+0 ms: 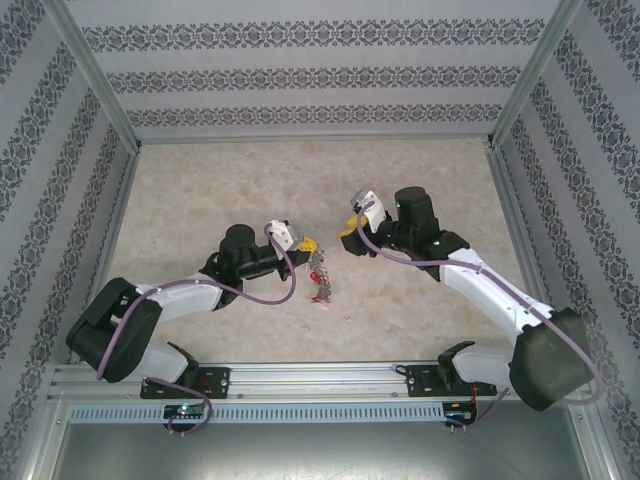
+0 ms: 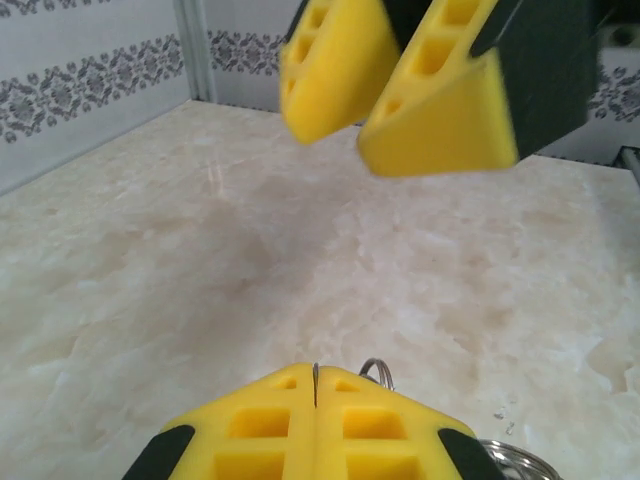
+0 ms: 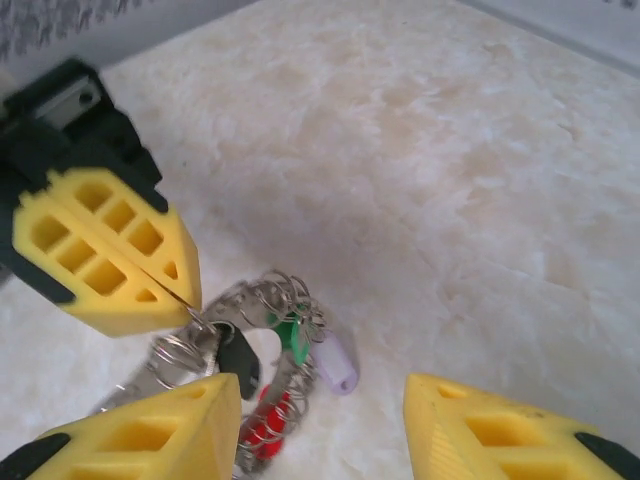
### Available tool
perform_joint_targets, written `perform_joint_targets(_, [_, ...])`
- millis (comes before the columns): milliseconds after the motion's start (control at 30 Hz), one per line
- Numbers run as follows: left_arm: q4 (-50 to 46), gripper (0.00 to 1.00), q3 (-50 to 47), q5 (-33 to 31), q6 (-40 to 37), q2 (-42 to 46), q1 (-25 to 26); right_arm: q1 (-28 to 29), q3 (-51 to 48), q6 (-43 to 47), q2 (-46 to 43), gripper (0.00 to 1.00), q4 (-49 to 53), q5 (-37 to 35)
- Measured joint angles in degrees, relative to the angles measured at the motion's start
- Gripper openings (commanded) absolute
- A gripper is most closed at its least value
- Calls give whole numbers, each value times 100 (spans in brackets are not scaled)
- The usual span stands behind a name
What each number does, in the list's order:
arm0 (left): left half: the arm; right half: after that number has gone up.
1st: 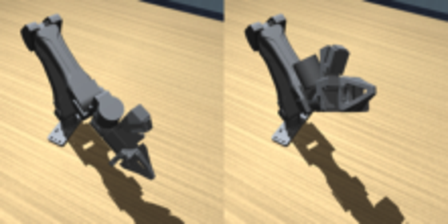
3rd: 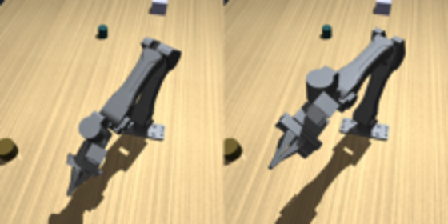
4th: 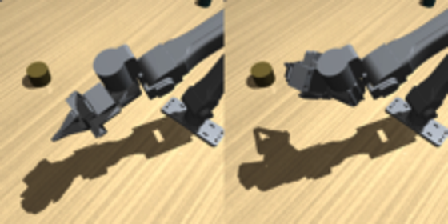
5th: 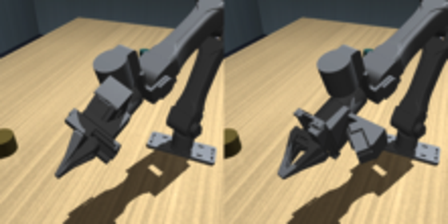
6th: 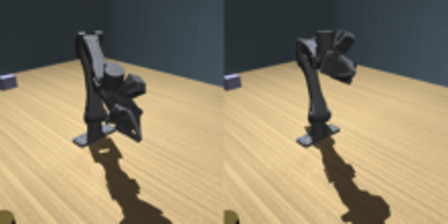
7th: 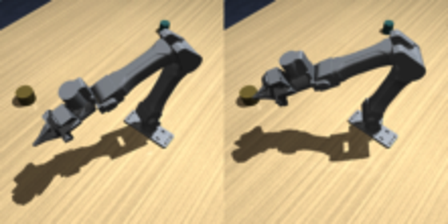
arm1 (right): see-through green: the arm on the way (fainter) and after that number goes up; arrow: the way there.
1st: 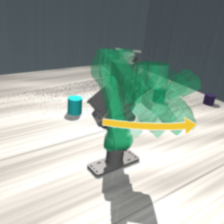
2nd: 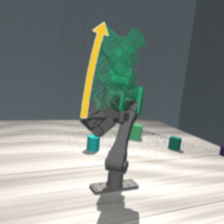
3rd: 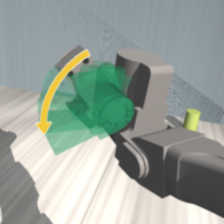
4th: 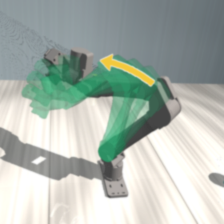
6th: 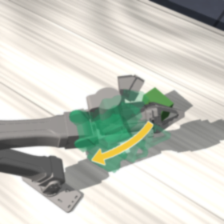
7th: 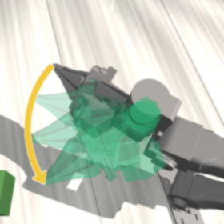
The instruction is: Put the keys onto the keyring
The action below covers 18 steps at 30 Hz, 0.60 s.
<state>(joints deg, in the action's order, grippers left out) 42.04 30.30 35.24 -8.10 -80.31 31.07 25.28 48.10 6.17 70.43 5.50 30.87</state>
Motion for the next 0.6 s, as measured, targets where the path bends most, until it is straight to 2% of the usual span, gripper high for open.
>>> perform_joint_targets(100, [-540,0,197,-173,-118,223,0,258,0,-758,-59,53,-2,-175])
perform_joint_targets(200, [-850,0,372,-304,-153,302,2,949,-170,-1322,-76,56,-175,-505])
perform_joint_targets(333, [-1073,0,424,-514,-129,302,2,1696,-463,-1823,11,64,-223,-1283])
perform_joint_targets(600, [-1342,0,501,-706,2,302,11,1878,-531,-2192,907,62,-562,-1821])
